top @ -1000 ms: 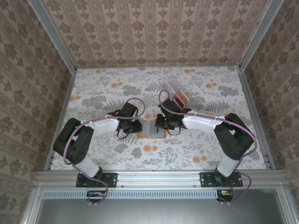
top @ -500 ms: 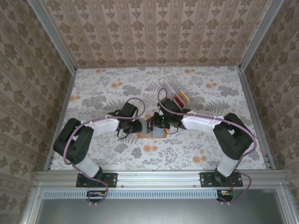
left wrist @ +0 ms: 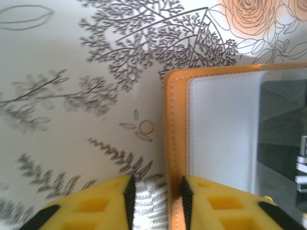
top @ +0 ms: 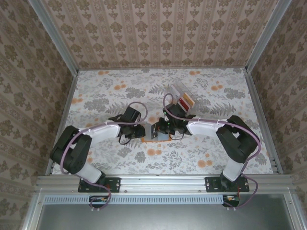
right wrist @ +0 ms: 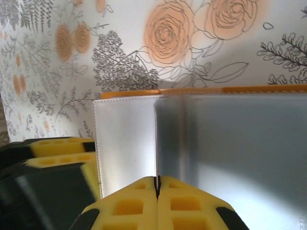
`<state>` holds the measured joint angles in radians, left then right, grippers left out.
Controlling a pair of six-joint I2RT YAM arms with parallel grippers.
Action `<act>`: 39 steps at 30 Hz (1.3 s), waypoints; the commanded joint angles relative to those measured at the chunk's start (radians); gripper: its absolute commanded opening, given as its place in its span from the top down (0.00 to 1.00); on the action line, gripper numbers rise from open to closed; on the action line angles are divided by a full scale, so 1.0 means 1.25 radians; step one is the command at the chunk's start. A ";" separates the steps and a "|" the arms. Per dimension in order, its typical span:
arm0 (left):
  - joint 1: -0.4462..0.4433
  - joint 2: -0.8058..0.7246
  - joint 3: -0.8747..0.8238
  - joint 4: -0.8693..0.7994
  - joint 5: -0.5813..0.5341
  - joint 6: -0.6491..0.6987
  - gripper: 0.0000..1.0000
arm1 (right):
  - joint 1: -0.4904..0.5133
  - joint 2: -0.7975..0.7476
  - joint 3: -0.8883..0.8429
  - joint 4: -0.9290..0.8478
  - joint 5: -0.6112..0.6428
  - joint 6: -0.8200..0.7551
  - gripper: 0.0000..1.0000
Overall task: Put the credit cards into the card holder
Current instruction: Flip over the card slot in the card holder, then insert the credit card into the card slot.
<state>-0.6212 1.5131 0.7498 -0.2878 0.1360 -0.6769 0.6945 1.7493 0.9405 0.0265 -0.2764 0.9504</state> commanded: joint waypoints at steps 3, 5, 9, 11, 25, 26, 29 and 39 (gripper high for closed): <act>0.002 -0.080 -0.022 -0.041 -0.067 -0.022 0.51 | -0.003 0.021 -0.020 0.070 -0.043 0.030 1.00; 0.002 -0.096 -0.028 -0.034 -0.074 -0.021 0.44 | -0.003 0.011 -0.021 0.065 -0.041 0.031 1.00; 0.005 -0.084 -0.025 0.009 -0.032 -0.004 0.39 | -0.011 -0.027 -0.028 0.058 -0.037 0.023 1.00; 0.005 -0.062 -0.016 0.026 -0.008 -0.001 0.41 | -0.018 -0.042 -0.031 0.047 -0.037 0.011 1.00; 0.006 0.063 0.028 0.027 0.009 0.020 0.75 | -0.050 0.007 -0.071 0.088 -0.070 -0.027 1.00; 0.006 0.067 0.029 0.022 0.006 0.022 0.76 | -0.050 0.014 -0.073 0.094 -0.075 -0.030 1.00; 0.006 0.078 0.032 0.013 -0.001 0.031 0.78 | -0.049 0.030 -0.082 0.121 -0.095 -0.042 1.00; 0.006 0.086 0.037 -0.006 -0.014 0.035 0.79 | -0.050 0.047 -0.130 0.237 -0.143 -0.012 1.00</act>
<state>-0.6136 1.5887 0.7868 -0.2768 0.1341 -0.6571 0.6285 1.7912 0.8124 0.2794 -0.4145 0.9203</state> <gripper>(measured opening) 0.216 0.056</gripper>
